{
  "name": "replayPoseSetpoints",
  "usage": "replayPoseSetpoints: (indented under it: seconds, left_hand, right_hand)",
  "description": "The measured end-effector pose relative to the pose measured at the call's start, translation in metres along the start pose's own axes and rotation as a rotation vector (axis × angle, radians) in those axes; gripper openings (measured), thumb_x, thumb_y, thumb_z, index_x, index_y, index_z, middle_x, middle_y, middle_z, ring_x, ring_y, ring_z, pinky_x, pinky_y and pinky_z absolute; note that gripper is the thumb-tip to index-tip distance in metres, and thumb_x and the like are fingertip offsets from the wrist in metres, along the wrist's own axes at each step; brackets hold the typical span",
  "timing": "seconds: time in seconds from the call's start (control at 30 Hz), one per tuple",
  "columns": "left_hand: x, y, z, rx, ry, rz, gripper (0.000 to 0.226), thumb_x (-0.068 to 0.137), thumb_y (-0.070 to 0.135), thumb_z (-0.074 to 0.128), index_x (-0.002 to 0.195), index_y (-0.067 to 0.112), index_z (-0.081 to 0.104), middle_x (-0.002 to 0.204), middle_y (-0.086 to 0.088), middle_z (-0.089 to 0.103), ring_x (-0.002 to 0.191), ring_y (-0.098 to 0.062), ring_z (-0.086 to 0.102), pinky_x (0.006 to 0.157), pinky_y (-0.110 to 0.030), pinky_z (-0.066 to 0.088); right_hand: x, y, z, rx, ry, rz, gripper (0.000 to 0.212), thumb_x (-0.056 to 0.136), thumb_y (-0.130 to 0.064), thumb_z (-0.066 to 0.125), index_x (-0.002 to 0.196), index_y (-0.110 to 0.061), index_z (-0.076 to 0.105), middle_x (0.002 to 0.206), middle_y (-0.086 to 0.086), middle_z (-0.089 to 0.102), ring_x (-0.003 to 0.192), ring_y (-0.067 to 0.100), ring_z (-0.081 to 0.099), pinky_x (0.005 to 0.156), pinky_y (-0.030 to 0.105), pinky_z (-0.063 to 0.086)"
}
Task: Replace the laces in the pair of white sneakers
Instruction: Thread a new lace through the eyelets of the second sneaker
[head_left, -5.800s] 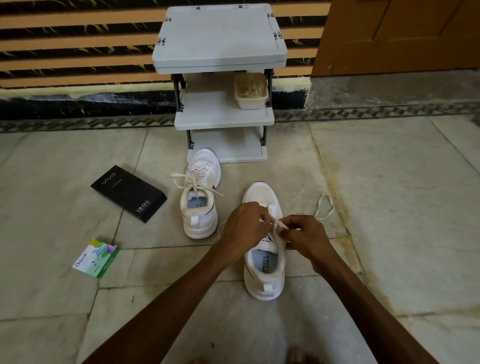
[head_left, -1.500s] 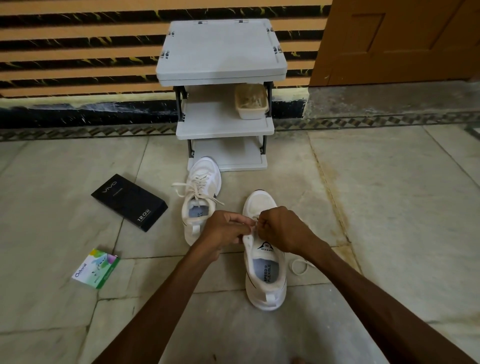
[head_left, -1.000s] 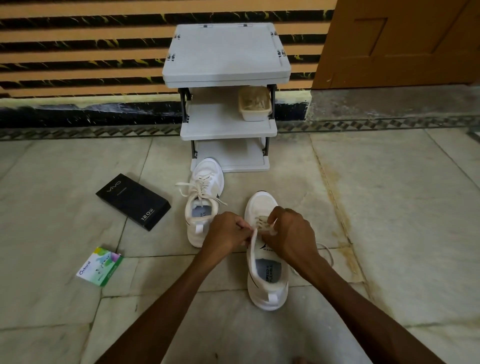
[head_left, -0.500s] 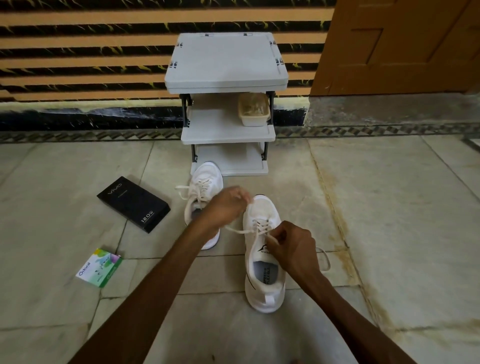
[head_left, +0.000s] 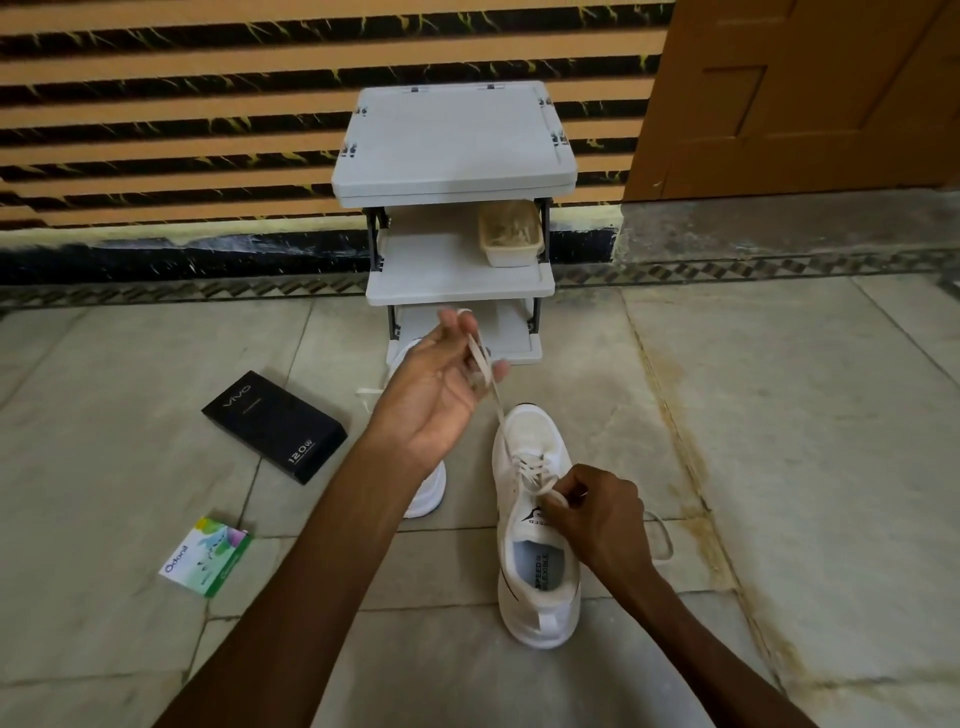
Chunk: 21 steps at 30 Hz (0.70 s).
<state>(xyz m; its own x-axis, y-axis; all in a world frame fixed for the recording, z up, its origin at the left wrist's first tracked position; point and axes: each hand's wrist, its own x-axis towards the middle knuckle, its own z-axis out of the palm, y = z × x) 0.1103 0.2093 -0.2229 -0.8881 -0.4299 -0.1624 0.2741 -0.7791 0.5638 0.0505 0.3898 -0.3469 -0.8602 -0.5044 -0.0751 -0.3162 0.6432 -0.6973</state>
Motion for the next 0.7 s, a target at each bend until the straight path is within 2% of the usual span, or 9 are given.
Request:
replayPoseSetpoints:
  seconds: [0.07,0.13,0.2,0.27,0.4,0.5,0.6,0.67,0.7]
  left_hand:
    - [-0.004,-0.008,0.009,-0.112,0.038,-0.053,0.02,0.095,0.011,0.05,0.082,0.02,0.063,0.075,0.005,0.061,0.057,-0.005,0.046,0.064,-0.025,0.053]
    - [-0.007,-0.013,0.015,-0.272,0.079,-0.093,0.021,0.097,0.013,0.044,0.084,0.02,0.059,0.069,0.006,0.044,0.053,-0.003,0.03,0.043,-0.014,0.035]
    - [-0.01,-0.012,0.023,-0.388,0.071,-0.089,0.019,0.092,0.013,0.046,0.081,0.018,0.061,0.069,0.006,0.031,0.054,-0.004,0.025,0.037,-0.014,0.027]
    - [-0.013,-0.008,0.036,-0.44,0.002,-0.059,0.021,0.09,0.013,0.048,0.078,0.014,0.065,0.068,0.005,0.028,0.049,-0.006,0.028,0.035,-0.016,0.026]
    - [-0.018,-0.005,0.051,-0.334,-0.065,-0.052,0.026,0.093,0.015,0.047,0.078,0.013,0.068,0.064,0.004,0.032,0.048,-0.006,0.029,0.039,-0.016,0.027]
    - [-0.017,0.002,0.041,0.061,-0.09,-0.107,0.026,0.098,0.023,0.05,0.09,0.011,0.072,0.061,0.006,0.037,0.052,-0.005,0.029,0.051,-0.019,0.034]
    - [-0.018,0.008,0.026,0.882,-0.089,-0.126,0.033,0.101,0.024,0.045,0.099,0.02,0.078,0.057,0.011,0.038,0.05,-0.004,0.038,0.057,-0.016,0.036]
    - [-0.018,0.004,0.016,1.33,-0.031,-0.09,0.036,0.1,0.019,0.043,0.093,0.027,0.077,0.059,0.018,0.058,0.055,0.003,0.053,0.061,-0.017,0.04]
    - [-0.018,0.0,0.011,1.458,0.005,-0.065,0.035,0.098,0.015,0.042,0.095,0.028,0.075,0.074,0.021,0.066,0.067,0.005,0.058,0.066,-0.019,0.042]
  right_hand:
    - [0.0,-0.001,-0.001,-0.002,0.0,0.002,0.014,0.075,-0.027,0.077,0.067,-0.026,0.065,0.058,-0.015,0.063,0.053,-0.004,0.058,0.048,0.007,0.039]
    - [0.0,-0.002,-0.001,-0.01,-0.006,0.003,0.016,0.076,-0.031,0.078,0.068,-0.029,0.064,0.058,-0.017,0.061,0.053,-0.005,0.057,0.047,0.007,0.038]
    - [0.0,-0.002,0.0,-0.02,-0.005,0.002,0.018,0.078,-0.035,0.078,0.068,-0.03,0.063,0.059,-0.017,0.061,0.053,-0.004,0.057,0.046,0.007,0.036]
    - [-0.001,-0.002,0.001,-0.022,-0.004,0.012,0.019,0.078,-0.036,0.078,0.068,-0.029,0.063,0.06,-0.016,0.062,0.053,-0.002,0.058,0.047,0.007,0.035]
    - [-0.001,-0.004,-0.001,-0.027,-0.02,0.031,0.019,0.078,-0.038,0.078,0.07,-0.029,0.064,0.06,-0.016,0.061,0.054,-0.002,0.058,0.048,0.007,0.036]
    - [0.0,-0.007,-0.003,-0.015,-0.028,0.03,0.021,0.077,-0.037,0.079,0.067,-0.032,0.061,0.058,-0.017,0.06,0.052,-0.003,0.057,0.046,0.007,0.034]
    - [0.0,-0.009,-0.005,-0.014,-0.037,0.035,0.024,0.077,-0.035,0.079,0.066,-0.033,0.059,0.058,-0.016,0.06,0.053,-0.002,0.057,0.046,0.008,0.035]
    - [0.001,-0.008,-0.008,-0.019,-0.05,0.036,0.023,0.076,-0.037,0.079,0.065,-0.033,0.059,0.058,-0.015,0.061,0.053,-0.002,0.057,0.047,0.008,0.035]
    - [0.002,-0.008,-0.011,-0.021,-0.063,0.04,0.022,0.075,-0.039,0.08,0.065,-0.032,0.062,0.058,-0.015,0.061,0.053,-0.002,0.057,0.047,0.008,0.034]
